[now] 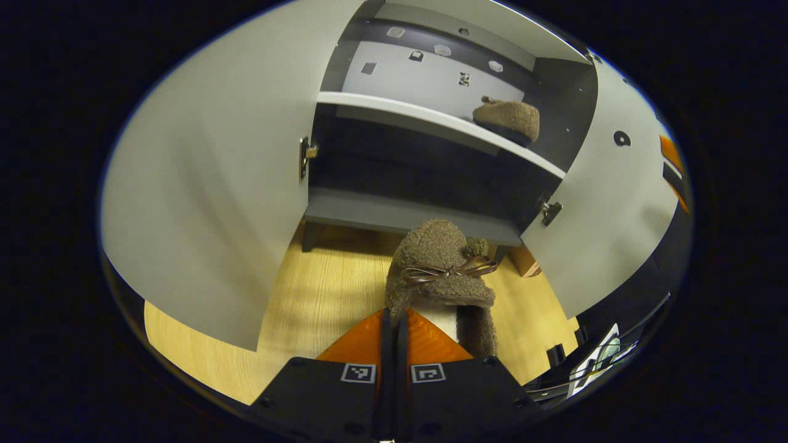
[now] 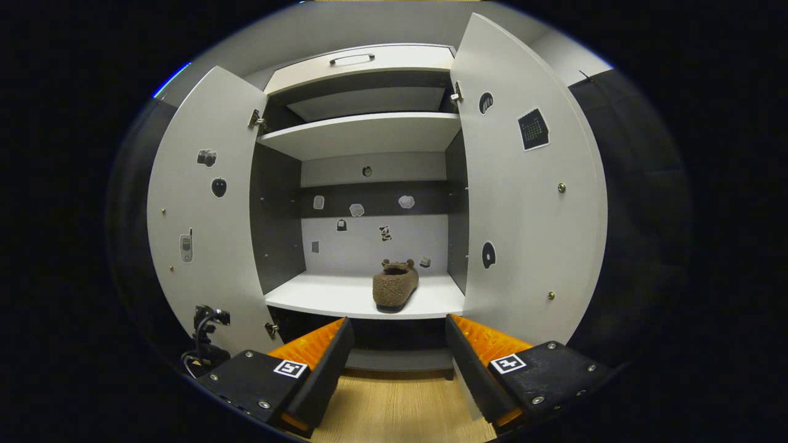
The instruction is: Grab one shoe with the right hand and put it into the shoe cabinet, grab the other shoe with the left hand and put it into the shoe cabinet; then close the right door with the right hand and the left door with the left hand.
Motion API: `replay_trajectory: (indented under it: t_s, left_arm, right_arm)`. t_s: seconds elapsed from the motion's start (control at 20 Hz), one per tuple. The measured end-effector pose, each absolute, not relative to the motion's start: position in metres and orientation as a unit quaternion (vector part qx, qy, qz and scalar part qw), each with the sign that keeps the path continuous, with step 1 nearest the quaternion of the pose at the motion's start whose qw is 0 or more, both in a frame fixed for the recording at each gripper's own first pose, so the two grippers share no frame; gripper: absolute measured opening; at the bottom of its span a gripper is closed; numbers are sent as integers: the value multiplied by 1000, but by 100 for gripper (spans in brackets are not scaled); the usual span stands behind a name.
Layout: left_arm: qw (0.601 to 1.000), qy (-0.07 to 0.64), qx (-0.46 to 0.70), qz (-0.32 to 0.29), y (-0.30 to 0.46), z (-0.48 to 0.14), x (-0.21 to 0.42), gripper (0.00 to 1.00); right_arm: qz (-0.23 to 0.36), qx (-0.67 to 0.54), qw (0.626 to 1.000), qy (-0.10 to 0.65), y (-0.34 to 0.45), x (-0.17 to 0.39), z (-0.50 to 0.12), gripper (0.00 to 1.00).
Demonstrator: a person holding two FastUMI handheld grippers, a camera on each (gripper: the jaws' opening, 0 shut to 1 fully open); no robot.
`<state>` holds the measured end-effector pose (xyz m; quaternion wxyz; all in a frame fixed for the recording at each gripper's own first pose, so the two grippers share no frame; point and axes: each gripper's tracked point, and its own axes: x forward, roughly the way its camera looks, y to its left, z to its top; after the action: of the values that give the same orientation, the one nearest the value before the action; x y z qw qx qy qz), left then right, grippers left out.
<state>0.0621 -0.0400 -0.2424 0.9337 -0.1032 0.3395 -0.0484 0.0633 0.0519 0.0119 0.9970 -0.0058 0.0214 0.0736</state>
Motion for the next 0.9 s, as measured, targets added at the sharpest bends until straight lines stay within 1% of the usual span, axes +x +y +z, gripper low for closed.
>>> replay_trajectory:
  t_s: [0.25,0.55,0.75,0.9]
  left_arm:
    - [952,279,-112,-58,-49,-172,101,7]
    - [969,225,-83,-60,-59,-98,156,6]
    - [977,190,-79,-51,-57,-51,196,6]
    - [981,177,-69,-38,-51,-33,226,6]
  right_arm:
    - [82,-2,996,21,58,59,9,92]
    - [79,11,997,20,50,53,10,92]
    - [79,11,997,17,45,50,12,92]
    - [77,12,997,12,42,48,14,92]
